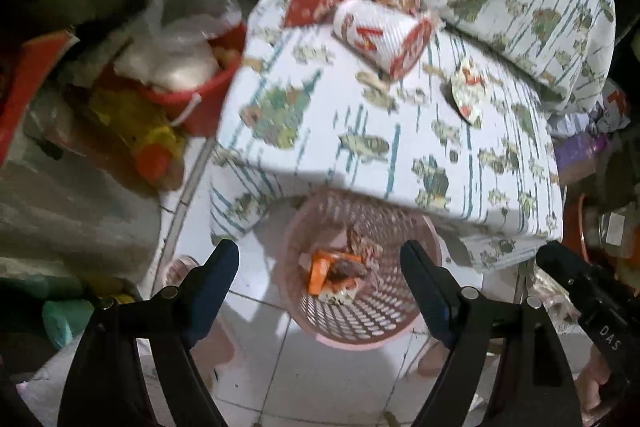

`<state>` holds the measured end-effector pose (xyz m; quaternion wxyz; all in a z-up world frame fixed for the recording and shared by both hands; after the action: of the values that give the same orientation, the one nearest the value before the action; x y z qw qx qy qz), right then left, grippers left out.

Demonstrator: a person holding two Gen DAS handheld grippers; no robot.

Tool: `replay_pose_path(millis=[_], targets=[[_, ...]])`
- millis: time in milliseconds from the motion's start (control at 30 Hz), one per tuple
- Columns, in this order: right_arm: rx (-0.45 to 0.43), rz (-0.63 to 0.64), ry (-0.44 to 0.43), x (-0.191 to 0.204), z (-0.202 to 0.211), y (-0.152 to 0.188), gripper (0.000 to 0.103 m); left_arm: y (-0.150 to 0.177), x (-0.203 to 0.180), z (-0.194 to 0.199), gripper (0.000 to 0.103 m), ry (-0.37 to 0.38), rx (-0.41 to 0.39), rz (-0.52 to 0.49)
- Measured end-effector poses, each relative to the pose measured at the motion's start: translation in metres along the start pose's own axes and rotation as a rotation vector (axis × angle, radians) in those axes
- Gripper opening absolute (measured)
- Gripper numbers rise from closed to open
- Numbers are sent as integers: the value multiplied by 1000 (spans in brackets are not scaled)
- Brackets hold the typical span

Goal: Collect trash
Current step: 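Open both tools to drop the orange paper and snack bag into the basket, then move both open tools back up over the trash on the stool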

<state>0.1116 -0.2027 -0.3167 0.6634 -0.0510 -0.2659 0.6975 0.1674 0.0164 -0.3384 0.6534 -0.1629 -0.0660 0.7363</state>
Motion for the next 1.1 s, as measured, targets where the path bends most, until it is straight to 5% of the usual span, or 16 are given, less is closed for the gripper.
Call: replay_pose_path(millis=[933, 1100], targets=[[-91, 41, 101, 16, 12, -12, 32, -20, 19, 103, 87, -103, -451, -1], [-94, 27, 113, 14, 11, -15, 33, -20, 18, 116, 88, -76, -499, -12]])
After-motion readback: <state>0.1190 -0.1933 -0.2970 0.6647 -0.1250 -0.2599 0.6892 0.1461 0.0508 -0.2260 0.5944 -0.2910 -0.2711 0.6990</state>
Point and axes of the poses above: each gripper's, at about its wrist camera, not at the fingertips, and z roughly against the way its jaws point, x to its left, y to its underside, the point moved 2 cm from there along -z, roughly the way its jaws point, and after that the axes turned 6 degrees about z, right-handed, at the moved point
